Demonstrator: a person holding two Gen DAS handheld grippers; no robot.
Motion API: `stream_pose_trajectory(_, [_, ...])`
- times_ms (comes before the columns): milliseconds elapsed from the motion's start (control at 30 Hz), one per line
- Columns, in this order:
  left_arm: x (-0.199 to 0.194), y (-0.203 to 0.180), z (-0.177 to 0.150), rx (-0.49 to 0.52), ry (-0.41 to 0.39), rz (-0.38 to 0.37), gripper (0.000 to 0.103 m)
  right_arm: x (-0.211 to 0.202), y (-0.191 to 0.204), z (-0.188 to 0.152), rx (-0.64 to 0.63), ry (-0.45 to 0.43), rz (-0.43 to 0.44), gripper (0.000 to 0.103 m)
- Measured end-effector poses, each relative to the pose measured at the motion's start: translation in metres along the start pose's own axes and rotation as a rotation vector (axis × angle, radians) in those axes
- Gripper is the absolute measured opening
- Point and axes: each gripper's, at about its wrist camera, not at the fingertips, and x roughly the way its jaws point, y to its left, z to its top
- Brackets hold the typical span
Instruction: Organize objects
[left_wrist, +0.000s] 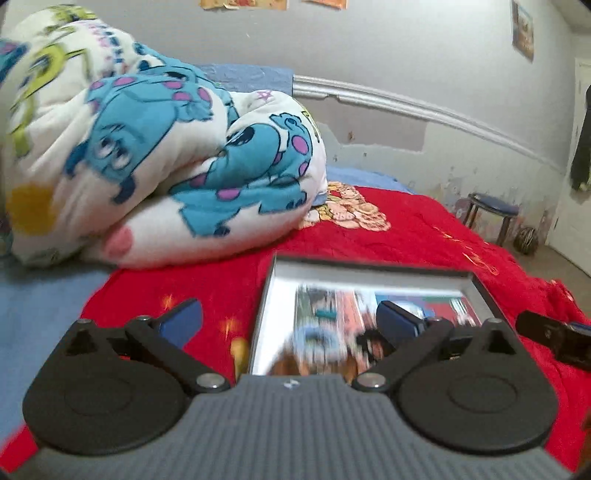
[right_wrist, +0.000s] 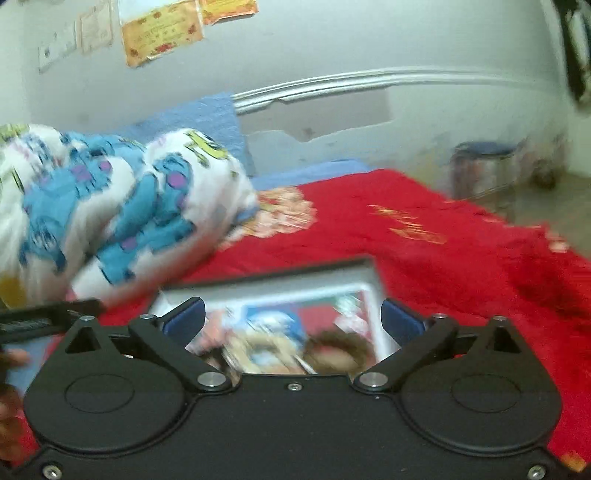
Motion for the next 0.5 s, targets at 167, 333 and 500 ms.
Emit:
stream_pose_trajectory(167, [0.001,0.003,-0.053,0.029,0.128,-0.016,0.103,-0.004,-0.008,-0.048,0.071,0.067,-0.079,0.103])
stream_pose_trajectory(333, [0.011,-0.003,-0.066,0.102,0.150,0.041,0.103,0.011,0.002,-0.082,-0.091,0.114,-0.166,0.103])
stream_pose_trajectory(500, [0.030,-0.011,-0.085,0.155,0.234,0.070,0.103,0.031,0.010,-0.097,-0.159,0.212,-0.170,0.103])
